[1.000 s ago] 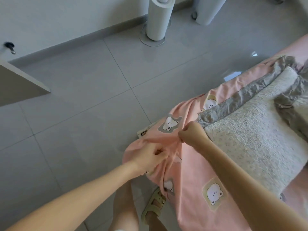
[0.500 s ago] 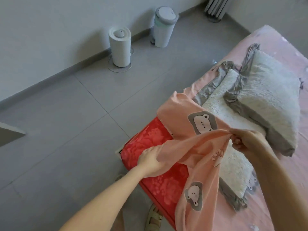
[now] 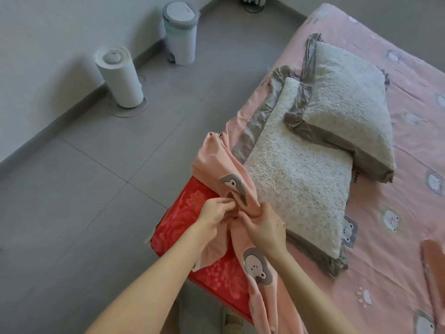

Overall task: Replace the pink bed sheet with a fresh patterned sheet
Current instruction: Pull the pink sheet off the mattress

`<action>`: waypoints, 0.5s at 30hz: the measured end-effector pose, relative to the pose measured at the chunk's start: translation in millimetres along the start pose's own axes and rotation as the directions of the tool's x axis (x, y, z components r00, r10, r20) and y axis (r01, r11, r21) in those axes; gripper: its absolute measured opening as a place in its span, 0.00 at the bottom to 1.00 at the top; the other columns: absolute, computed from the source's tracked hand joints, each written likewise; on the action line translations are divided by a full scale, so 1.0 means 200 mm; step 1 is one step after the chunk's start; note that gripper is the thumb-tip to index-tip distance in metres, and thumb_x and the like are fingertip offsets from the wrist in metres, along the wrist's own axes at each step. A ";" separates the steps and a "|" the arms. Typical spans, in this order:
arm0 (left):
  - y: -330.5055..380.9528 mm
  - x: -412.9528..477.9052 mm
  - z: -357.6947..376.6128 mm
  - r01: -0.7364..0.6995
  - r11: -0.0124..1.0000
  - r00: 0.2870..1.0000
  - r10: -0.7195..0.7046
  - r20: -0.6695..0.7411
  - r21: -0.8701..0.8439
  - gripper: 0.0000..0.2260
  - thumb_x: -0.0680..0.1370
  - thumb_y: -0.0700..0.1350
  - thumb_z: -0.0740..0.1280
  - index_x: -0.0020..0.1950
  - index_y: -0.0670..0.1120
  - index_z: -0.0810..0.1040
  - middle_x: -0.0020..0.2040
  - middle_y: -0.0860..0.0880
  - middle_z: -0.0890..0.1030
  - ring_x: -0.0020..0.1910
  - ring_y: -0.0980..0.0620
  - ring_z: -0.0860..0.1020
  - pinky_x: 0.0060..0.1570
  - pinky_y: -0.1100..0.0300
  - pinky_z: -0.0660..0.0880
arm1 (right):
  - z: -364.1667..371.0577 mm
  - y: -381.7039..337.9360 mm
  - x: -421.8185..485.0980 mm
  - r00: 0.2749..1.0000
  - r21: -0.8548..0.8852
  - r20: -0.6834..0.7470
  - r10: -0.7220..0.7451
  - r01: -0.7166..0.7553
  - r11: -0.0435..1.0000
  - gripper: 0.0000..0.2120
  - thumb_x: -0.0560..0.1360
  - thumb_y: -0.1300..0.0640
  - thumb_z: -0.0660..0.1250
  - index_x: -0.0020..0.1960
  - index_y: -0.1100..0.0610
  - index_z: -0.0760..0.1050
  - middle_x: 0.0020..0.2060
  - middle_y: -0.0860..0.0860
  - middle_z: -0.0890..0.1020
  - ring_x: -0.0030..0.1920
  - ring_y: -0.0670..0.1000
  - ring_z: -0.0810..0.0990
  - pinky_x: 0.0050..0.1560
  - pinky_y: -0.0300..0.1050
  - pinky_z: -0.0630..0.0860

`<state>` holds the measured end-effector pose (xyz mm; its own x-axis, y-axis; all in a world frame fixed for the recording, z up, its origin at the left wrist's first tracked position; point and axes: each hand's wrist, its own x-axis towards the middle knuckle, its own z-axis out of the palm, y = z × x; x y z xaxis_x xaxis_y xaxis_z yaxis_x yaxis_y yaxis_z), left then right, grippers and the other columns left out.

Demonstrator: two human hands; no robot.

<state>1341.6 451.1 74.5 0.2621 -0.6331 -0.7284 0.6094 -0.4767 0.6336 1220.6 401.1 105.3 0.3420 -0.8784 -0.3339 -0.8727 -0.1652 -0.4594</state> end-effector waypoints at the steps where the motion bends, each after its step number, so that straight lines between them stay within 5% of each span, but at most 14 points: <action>1: 0.02 0.02 0.01 -0.017 0.999 1.000 0.017 0.001 0.047 0.05 0.77 0.35 0.65 0.44 0.40 0.81 0.38 0.44 0.81 0.39 0.47 0.78 0.41 0.60 0.75 | 0.01 -0.02 -0.01 1.000 0.008 -0.014 -0.014 0.014 1.000 0.16 0.72 0.44 0.67 0.52 0.53 0.71 0.41 0.44 0.75 0.42 0.45 0.73 0.40 0.43 0.65; 4: 0.07 0.04 0.02 -0.080 0.980 0.997 0.080 0.007 0.180 0.06 0.77 0.34 0.65 0.44 0.38 0.81 0.37 0.45 0.80 0.37 0.51 0.79 0.39 0.65 0.76 | 0.02 -0.04 0.00 0.994 0.029 -0.110 0.020 -0.016 0.999 0.05 0.75 0.55 0.62 0.42 0.55 0.73 0.37 0.50 0.80 0.43 0.54 0.78 0.37 0.45 0.61; 10: 0.28 0.04 -0.03 -0.163 0.927 0.986 0.164 0.026 0.339 0.06 0.79 0.37 0.61 0.50 0.40 0.78 0.39 0.47 0.80 0.34 0.55 0.76 0.28 0.72 0.71 | -0.47 0.08 0.11 0.905 0.219 -0.411 0.112 -0.021 0.976 0.18 0.73 0.65 0.63 0.26 0.55 0.66 0.23 0.50 0.68 0.27 0.50 0.65 0.29 0.46 0.58; 12: 0.34 0.03 -0.03 -0.192 0.905 0.980 0.196 0.027 0.379 0.06 0.80 0.36 0.60 0.51 0.39 0.77 0.39 0.47 0.79 0.34 0.56 0.75 0.26 0.74 0.70 | -0.61 0.21 0.20 0.853 0.183 -0.490 0.179 -0.100 0.978 0.14 0.73 0.65 0.62 0.29 0.61 0.72 0.26 0.54 0.73 0.31 0.56 0.71 0.30 0.48 0.60; 15: 0.46 0.03 -0.03 -0.240 0.880 0.969 0.243 0.044 0.411 0.08 0.80 0.35 0.60 0.47 0.41 0.77 0.38 0.47 0.79 0.35 0.55 0.74 0.27 0.74 0.70 | -0.65 0.35 0.35 0.807 0.104 -0.493 0.326 -0.317 0.943 0.11 0.75 0.65 0.59 0.50 0.62 0.79 0.46 0.60 0.82 0.48 0.62 0.78 0.41 0.48 0.70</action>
<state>1404.3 406.8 127.5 0.3693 -0.7563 -0.5400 0.1656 -0.5182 0.8391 1138.2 270.2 156.6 -0.1804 -0.9835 -0.0134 -0.8949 0.1698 -0.4127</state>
